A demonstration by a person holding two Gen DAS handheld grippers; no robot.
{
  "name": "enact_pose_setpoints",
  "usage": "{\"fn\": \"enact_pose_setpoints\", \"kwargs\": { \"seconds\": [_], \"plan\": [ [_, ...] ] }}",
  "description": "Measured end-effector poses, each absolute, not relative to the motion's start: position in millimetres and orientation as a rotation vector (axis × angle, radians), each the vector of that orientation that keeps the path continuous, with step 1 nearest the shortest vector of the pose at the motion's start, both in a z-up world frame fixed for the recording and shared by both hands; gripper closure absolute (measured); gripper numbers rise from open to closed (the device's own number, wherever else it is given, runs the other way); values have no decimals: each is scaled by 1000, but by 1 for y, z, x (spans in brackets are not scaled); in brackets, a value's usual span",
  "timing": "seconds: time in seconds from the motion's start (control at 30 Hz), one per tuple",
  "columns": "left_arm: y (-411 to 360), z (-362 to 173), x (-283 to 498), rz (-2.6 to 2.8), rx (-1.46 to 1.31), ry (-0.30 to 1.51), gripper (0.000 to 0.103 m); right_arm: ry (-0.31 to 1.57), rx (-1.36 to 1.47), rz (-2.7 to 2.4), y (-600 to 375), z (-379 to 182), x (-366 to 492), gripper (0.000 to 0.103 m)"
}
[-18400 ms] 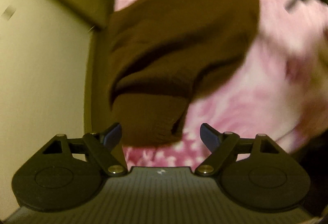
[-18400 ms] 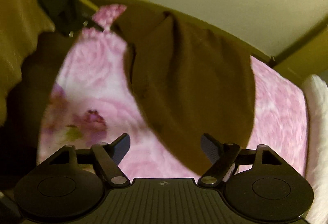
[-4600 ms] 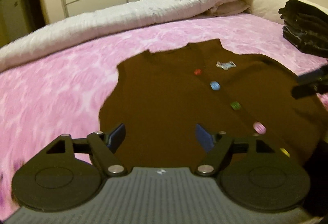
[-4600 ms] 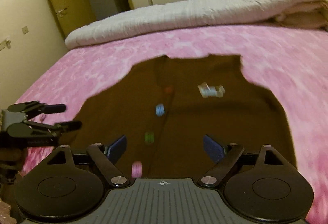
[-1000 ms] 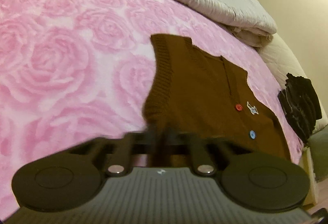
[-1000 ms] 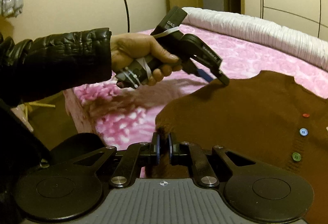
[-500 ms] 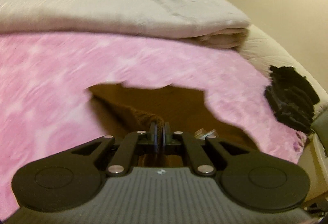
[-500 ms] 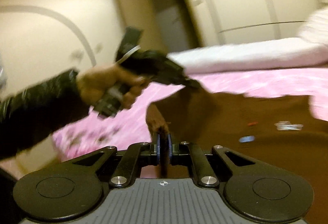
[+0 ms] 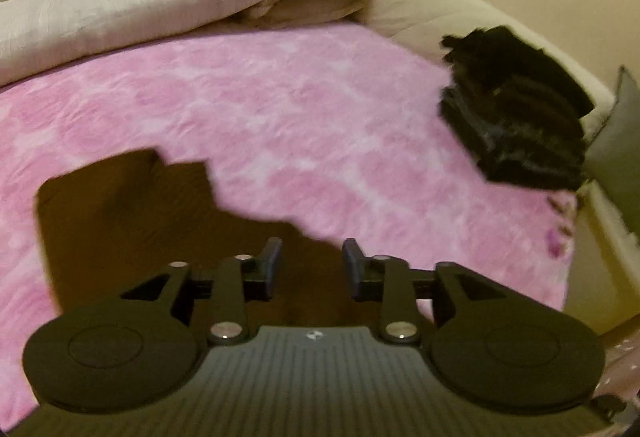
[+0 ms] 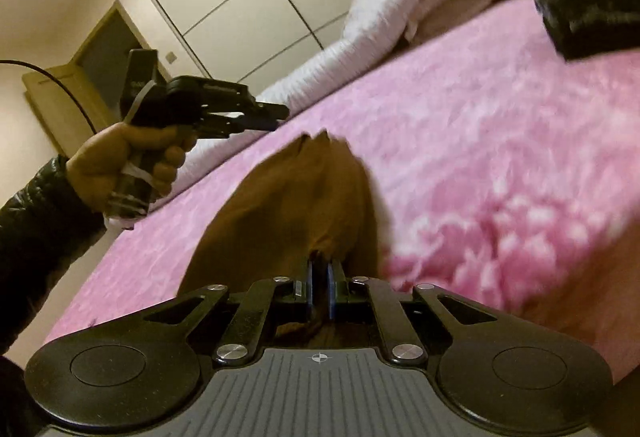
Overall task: Fold clothes
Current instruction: 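Lift the vest with both grippers and fold it in half lengthwise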
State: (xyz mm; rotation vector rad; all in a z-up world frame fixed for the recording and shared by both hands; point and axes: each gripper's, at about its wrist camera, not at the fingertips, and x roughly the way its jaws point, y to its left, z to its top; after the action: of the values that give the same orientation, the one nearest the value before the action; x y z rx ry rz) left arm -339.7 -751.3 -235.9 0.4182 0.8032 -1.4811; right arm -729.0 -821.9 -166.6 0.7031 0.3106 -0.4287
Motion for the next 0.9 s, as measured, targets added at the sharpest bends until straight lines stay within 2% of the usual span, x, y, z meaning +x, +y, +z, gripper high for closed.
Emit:
{"fn": "enact_pose_setpoints", "kwargs": {
  "seconds": [0.27,0.37,0.43,0.5,0.7,0.9],
  "plan": [
    [-637,-246,-330,-1458,523,736,71,304,764,-419,-817,-176,-729,97],
    [-587,-251,-360,-1564,608,666,66,271,824,-440,-818,-174,-735,97],
    [-559,-255,-389,-1625,675,592,55,249,863,-455,-819,-173,-740,97],
    [-538,-259,-416,-1658,717,524,52,223,912,-453,-819,-170,-742,97],
    [-513,-287,-491,-1646,834,311,50,171,956,-389,-810,-141,-730,97],
    [-517,-314,-527,-1501,982,50,49,125,934,-338,-799,-110,-721,98]
  ]
}}
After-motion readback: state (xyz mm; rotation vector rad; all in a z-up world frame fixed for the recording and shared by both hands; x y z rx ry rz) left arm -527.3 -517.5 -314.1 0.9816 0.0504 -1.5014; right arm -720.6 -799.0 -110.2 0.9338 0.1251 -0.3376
